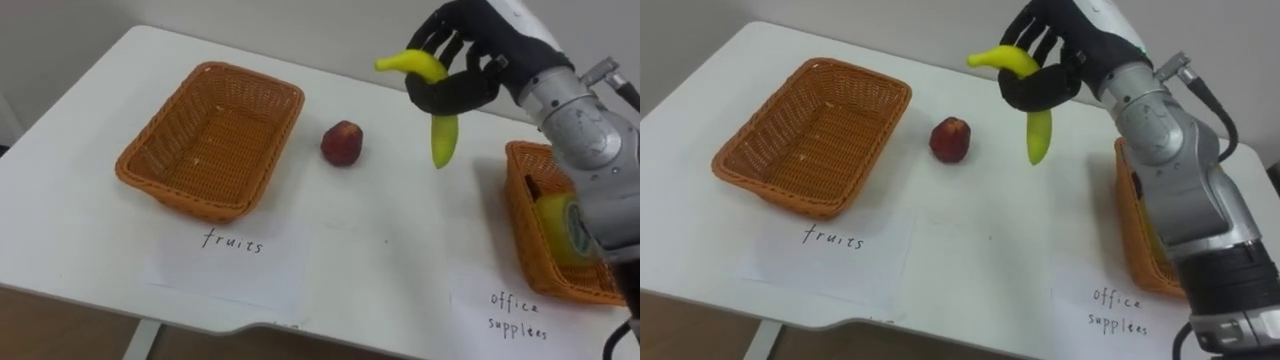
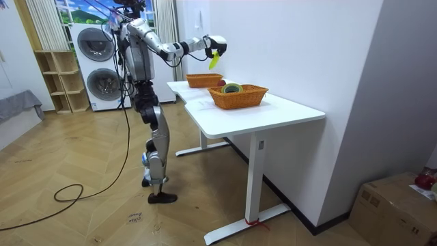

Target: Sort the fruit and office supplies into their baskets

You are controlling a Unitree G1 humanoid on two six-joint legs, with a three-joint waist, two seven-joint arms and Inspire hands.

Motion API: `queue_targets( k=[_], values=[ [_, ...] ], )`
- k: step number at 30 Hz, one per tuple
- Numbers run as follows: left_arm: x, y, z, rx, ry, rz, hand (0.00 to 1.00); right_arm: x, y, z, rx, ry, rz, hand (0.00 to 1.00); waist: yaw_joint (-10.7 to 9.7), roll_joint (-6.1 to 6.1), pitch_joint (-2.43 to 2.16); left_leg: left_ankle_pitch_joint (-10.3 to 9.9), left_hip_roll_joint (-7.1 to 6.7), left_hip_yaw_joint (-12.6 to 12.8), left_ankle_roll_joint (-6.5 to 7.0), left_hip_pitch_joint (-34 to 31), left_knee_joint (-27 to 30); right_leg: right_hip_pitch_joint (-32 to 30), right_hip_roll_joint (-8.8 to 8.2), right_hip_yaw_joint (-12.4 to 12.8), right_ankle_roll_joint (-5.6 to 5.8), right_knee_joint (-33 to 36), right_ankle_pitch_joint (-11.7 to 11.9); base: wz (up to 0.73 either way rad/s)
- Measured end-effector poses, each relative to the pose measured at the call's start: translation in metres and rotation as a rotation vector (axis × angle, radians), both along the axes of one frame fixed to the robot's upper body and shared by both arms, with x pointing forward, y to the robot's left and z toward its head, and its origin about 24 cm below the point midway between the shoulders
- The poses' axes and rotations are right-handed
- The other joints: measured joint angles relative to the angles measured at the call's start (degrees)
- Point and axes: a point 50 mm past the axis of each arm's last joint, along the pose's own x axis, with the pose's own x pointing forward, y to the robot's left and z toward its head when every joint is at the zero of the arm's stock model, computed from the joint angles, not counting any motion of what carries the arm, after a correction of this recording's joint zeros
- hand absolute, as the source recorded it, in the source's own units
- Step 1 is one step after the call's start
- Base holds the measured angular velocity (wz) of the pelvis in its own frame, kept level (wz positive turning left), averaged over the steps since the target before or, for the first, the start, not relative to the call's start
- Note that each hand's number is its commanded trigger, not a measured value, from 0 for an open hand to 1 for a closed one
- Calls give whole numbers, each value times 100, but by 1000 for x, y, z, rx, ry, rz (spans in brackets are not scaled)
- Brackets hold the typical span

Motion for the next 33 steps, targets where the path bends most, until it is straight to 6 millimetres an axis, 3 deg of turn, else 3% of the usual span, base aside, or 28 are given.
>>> queue_targets(
  k=[16,22,28,33],
  values=[
    [-3,-1,-3,-16,50,-22,0,13,21,-21,136,87,19,100,251,79,51,16,-37,-201,20,-59,28,20,-41,-145,30,-14,-20,7],
    [-6,0,-4,-23,76,-40,0,14,29,-26,163,102,36,100,458,80,50,17,-54,-310,24,-119,34,14,-68,-342,32,-17,-21,9],
    [-13,2,-5,-22,116,-28,0,19,34,-20,178,79,36,100,523,94,37,26,-97,-569,38,-259,122,17,-111,-571,37,-18,-24,23],
    [-14,3,-4,-20,127,-21,0,22,40,-21,201,91,46,100,641,94,36,27,-100,-625,39,-285,140,27,-125,-650,61,-15,-39,8]
  ],
)
